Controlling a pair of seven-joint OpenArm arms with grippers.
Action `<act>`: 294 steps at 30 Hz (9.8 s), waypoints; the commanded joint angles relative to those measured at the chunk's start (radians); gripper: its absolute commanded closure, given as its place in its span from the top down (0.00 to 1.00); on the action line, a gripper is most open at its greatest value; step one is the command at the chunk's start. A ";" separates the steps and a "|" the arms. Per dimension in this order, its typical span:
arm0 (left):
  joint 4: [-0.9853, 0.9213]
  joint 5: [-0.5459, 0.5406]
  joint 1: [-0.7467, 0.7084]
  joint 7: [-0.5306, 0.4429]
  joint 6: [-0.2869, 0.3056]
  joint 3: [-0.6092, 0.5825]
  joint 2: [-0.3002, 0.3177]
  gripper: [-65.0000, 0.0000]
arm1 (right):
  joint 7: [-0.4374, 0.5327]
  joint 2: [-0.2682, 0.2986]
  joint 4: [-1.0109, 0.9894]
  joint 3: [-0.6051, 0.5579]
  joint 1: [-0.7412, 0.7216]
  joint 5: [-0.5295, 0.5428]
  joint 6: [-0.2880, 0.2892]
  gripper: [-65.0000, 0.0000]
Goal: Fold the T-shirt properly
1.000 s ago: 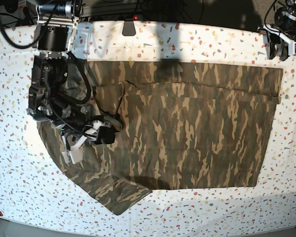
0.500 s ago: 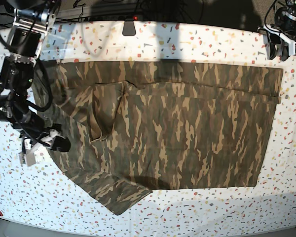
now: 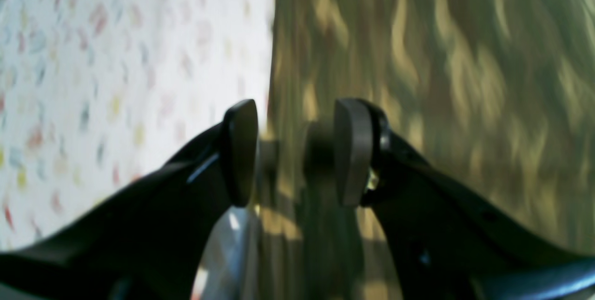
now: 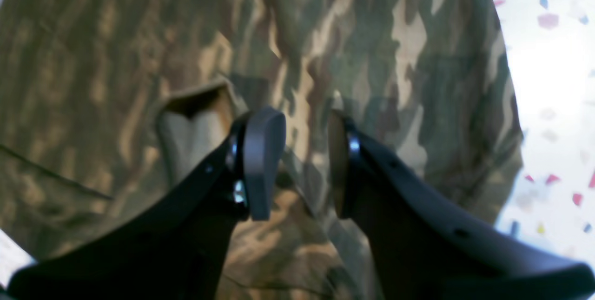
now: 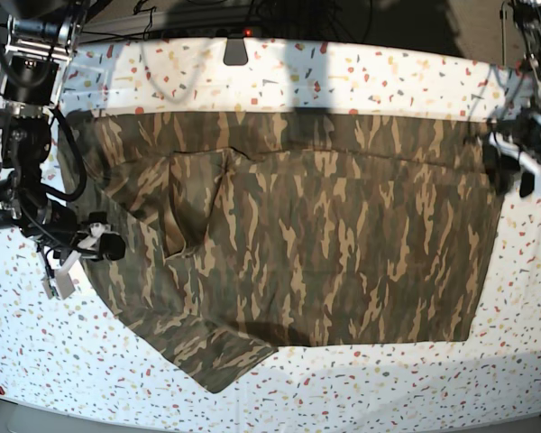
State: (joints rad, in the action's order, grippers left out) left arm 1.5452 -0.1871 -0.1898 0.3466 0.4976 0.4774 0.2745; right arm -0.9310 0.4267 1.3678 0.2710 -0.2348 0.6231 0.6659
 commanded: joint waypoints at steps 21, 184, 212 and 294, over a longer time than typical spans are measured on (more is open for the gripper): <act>-1.074 -0.146 0.944 -0.061 0.003 -0.393 0.174 0.41 | 0.097 0.014 -0.396 -0.206 -0.364 -0.153 -0.045 0.32; -0.002 0.789 -0.212 -0.348 0.021 -0.381 0.405 0.29 | 0.396 -0.047 0.729 0.081 0.800 -0.623 0.032 0.31; -0.001 0.542 -0.242 -0.389 0.022 -0.381 0.404 0.00 | 0.442 0.172 0.628 -0.264 0.816 -0.916 0.032 0.54; 0.153 0.291 -0.498 -0.377 0.028 -0.164 0.391 0.00 | 0.416 0.266 0.555 -0.032 0.879 -0.850 -0.352 0.00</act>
State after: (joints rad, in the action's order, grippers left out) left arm 1.6859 0.1123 -0.6846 -0.0040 0.5320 0.3008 0.6495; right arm -0.5129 0.6815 1.9125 0.2348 0.6380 -0.2276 0.3191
